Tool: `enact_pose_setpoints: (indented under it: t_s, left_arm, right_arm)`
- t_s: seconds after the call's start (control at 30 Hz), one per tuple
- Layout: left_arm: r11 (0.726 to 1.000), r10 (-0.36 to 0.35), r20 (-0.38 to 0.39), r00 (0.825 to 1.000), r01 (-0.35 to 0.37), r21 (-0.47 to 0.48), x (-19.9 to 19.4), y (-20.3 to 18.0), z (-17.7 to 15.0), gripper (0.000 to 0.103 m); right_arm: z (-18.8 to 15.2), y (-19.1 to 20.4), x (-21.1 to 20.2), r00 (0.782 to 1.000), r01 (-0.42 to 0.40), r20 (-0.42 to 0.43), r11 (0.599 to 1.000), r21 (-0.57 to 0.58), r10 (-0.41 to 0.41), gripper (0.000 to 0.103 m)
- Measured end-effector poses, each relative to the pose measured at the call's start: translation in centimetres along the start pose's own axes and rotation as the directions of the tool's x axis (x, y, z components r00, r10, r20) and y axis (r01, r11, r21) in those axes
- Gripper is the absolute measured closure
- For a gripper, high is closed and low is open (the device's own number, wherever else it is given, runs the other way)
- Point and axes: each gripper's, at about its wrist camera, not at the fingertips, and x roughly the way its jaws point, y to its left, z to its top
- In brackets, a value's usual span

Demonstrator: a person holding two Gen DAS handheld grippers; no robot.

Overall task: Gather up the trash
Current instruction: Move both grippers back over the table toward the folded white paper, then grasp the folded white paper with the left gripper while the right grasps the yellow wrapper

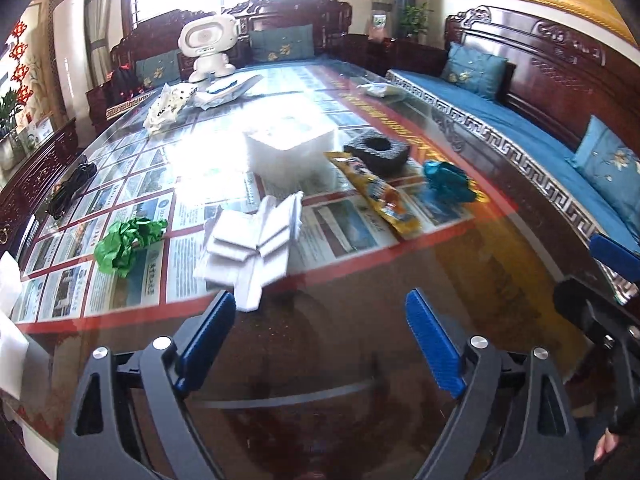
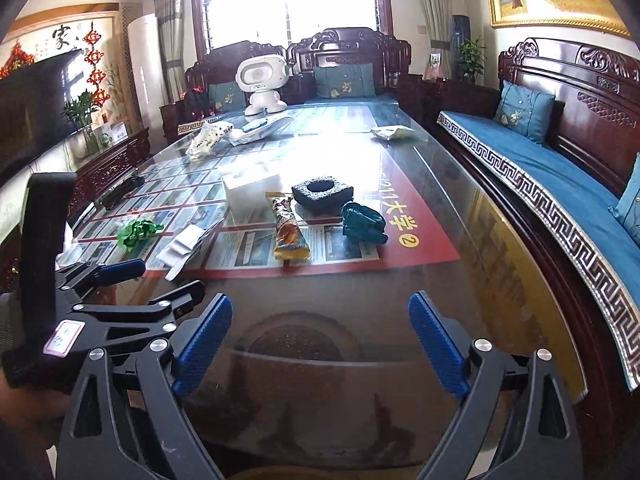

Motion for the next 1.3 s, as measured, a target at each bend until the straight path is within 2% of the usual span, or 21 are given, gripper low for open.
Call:
enact_pose_setpoints:
  t_s: [0.13,0.23,0.43,0.6,0.73,0.8,0.9,0.97,1.0,1.3]
  left_arm:
    - [0.999,0.038,-0.010,0.999,-0.038,-0.002,2.2,0.5,1.3,0.016]
    - [0.995,0.100,0.000,0.995,-0.100,0.021,3.3,0.8,2.3,0.015]
    - [0.990,0.133,-0.031,0.991,-0.132,0.045,5.9,1.8,3.8,0.013]
    - [0.996,0.089,-0.083,0.993,-0.089,0.007,7.5,2.8,4.0,0.013]
    - [0.994,0.108,-0.090,0.990,-0.108,0.011,8.1,3.1,4.4,0.013]
    - [0.996,0.089,-0.103,0.991,-0.091,-0.012,8.3,3.5,4.4,0.017]
    - [0.996,0.078,-0.103,0.992,-0.082,-0.036,8.4,4.1,4.5,0.029]
    - [0.996,0.075,-0.096,0.993,-0.080,-0.048,8.3,4.5,4.5,0.049]
    - [0.996,0.072,-0.092,0.993,-0.077,-0.052,8.2,4.6,4.5,0.052]
    - [0.997,0.030,-0.071,0.997,-0.036,-0.075,7.6,5.0,4.2,0.057]
  right_arm:
    - [0.8,-0.5,1.6,1.000,-0.015,-0.008,1.000,0.010,0.015,0.015]
    - [1.2,-0.7,2.4,1.000,-0.026,-0.009,1.000,0.016,0.026,0.015]
    - [1.9,-0.9,4.1,0.999,-0.047,-0.016,0.999,0.023,0.048,0.015]
    - [2.1,-1.4,4.9,0.998,-0.057,-0.018,0.998,0.036,0.057,0.015]
    - [2.2,-1.6,5.2,0.998,-0.056,-0.020,0.998,0.038,0.057,0.015]
    - [2.3,-1.6,5.4,0.998,-0.055,-0.022,0.998,0.035,0.055,0.015]
    - [2.2,-1.5,5.6,0.998,-0.052,-0.026,0.998,0.034,0.053,0.015]
    - [2.2,-1.4,5.9,0.998,-0.051,-0.036,0.998,0.034,0.052,0.015]
    - [2.2,-1.3,6.0,0.998,-0.052,-0.040,0.998,0.033,0.054,0.015]
    - [2.6,-0.3,6.8,0.997,-0.057,-0.057,0.998,0.028,0.058,0.015]
